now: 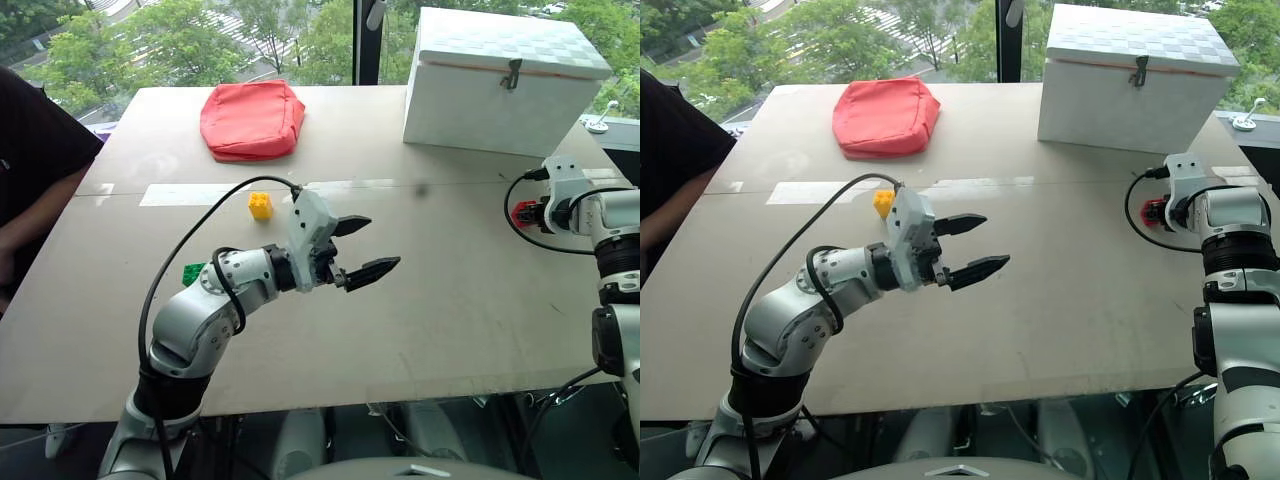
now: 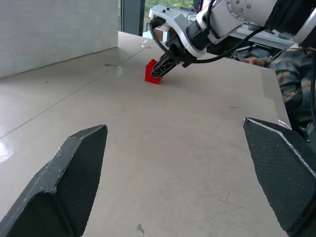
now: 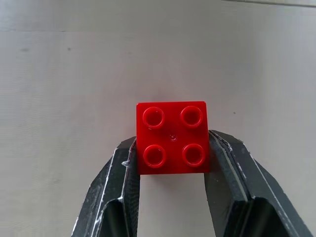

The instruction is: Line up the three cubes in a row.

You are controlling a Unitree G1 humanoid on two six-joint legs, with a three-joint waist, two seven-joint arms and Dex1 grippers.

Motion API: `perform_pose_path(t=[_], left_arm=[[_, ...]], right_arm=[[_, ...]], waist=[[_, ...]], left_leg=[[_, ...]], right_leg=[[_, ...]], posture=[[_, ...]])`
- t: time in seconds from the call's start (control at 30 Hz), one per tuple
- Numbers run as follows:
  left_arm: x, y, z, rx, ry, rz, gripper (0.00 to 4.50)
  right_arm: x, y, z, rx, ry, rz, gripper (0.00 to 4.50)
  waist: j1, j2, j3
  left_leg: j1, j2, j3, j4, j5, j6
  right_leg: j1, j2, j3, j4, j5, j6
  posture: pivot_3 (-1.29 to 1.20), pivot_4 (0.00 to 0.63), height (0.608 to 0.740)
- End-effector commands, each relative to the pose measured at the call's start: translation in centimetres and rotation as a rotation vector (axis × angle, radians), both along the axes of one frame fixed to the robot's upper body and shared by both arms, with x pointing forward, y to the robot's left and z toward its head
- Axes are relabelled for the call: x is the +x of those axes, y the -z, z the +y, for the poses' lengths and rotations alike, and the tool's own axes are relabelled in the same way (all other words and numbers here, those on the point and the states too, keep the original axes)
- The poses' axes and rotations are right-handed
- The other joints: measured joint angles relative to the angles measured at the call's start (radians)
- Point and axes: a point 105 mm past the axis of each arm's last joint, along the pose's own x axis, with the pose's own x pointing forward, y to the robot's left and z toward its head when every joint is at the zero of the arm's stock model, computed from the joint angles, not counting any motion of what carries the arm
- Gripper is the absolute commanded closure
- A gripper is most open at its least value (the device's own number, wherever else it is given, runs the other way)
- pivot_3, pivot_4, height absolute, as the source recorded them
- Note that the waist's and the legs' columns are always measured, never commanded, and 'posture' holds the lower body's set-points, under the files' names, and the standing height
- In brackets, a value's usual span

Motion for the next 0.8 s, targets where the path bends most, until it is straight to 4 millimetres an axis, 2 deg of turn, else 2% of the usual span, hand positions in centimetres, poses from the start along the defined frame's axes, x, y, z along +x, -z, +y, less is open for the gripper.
perform_pose_path(t=[0.03,0.1,0.23,0.37,0.5,0.8], left_arm=[[-1.4,-0.7,1.6,0.002,-0.015,-0.066,0.00],[-2.1,-0.2,2.7,0.040,-0.033,-0.084,0.00],[-3.5,0.0,4.8,0.052,-0.054,-0.042,0.00],[-5.3,0.0,5.7,0.078,-0.008,0.004,0.00],[-6.1,0.0,6.1,0.101,0.000,0.020,0.00],[-6.8,0.0,6.1,0.109,-0.019,0.034,0.00]], right_arm=[[-1.0,-4.6,5.4,-0.024,-0.452,-0.236,3.21],[-2.6,-5.2,8.0,-0.053,-0.664,-0.299,3.21],[-5.1,-4.1,12.3,-0.149,-1.031,-0.239,3.21],[-5.9,-2.8,14.2,-0.202,-1.245,-0.139,3.21],[-5.1,-1.6,15.0,-0.286,-1.326,-0.112,3.21],[-4.9,-0.7,16.6,-0.283,-1.396,-0.063,3.21]], waist=[[0.000,0.000,0.000],[0.000,0.001,0.000],[0.001,0.001,0.001],[0.004,0.001,0.001],[0.005,0.001,0.001],[0.004,0.002,0.001]], left_leg=[[0.000,0.000,0.000,-0.001,0.000,0.000],[0.000,0.001,-0.001,-0.001,0.000,0.000],[0.001,0.002,-0.002,-0.001,0.000,0.000],[0.001,0.004,-0.002,0.001,0.000,-0.001],[0.001,0.002,-0.001,0.003,0.000,0.000],[0.001,0.002,-0.001,0.000,0.000,-0.001]], right_leg=[[0.000,0.000,0.000,0.000,0.000,0.000],[-0.001,0.001,0.000,0.000,-0.001,0.001],[-0.001,0.002,-0.001,0.000,-0.001,0.000],[0.000,0.001,-0.002,0.001,-0.003,-0.004],[0.001,-0.002,-0.002,0.001,-0.003,-0.003],[0.000,-0.001,-0.002,0.001,-0.002,-0.005]], posture=[[0.00,0.150,0.740],[0.00,0.150,0.740],[0.00,0.150,0.740],[0.00,0.150,0.740],[0.00,0.150,0.740],[0.00,0.150,0.740]])
